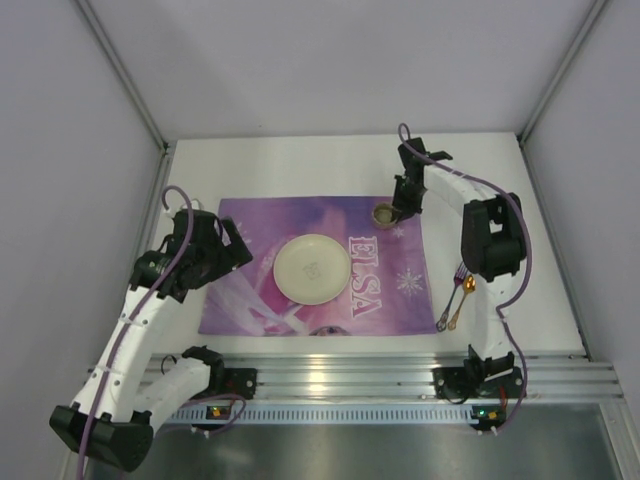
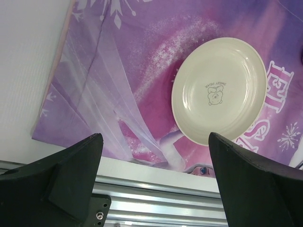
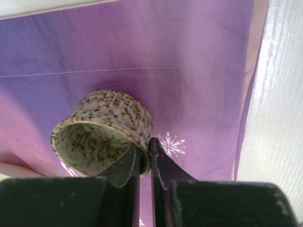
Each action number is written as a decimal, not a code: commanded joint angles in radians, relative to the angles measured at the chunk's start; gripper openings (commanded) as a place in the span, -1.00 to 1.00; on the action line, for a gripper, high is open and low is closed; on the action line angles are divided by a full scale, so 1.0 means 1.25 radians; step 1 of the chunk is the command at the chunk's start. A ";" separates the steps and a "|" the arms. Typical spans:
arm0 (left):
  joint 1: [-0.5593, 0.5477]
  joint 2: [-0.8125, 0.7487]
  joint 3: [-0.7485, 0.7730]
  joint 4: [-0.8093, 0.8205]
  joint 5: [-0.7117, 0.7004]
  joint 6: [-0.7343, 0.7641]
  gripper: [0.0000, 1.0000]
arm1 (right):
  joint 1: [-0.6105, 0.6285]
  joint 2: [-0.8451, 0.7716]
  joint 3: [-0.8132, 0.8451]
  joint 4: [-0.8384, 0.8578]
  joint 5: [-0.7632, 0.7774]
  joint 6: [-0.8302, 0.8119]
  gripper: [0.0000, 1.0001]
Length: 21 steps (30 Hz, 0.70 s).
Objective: Set the dinner table for one person
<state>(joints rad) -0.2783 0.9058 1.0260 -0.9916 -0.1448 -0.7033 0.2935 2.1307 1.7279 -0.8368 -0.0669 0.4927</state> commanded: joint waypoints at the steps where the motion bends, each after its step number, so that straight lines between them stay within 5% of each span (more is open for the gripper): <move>1: 0.003 0.004 0.030 -0.002 -0.011 0.019 0.97 | 0.007 0.011 -0.007 0.043 -0.032 -0.008 -0.78; 8: 0.003 0.039 0.066 0.007 -0.014 0.037 0.97 | 0.007 -0.016 -0.001 0.050 -0.046 -0.026 0.09; 13: 0.002 0.064 0.089 0.026 0.005 0.035 0.96 | -0.004 -0.122 0.003 0.018 -0.040 -0.031 0.21; 21: -0.059 0.106 0.084 0.097 0.021 -0.007 0.97 | -0.133 -0.416 -0.269 -0.020 -0.041 -0.026 0.28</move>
<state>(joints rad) -0.3035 1.0271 1.1046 -0.9524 -0.1249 -0.6876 0.2161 1.7466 1.4948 -0.8192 -0.1223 0.4637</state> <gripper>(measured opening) 0.983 0.637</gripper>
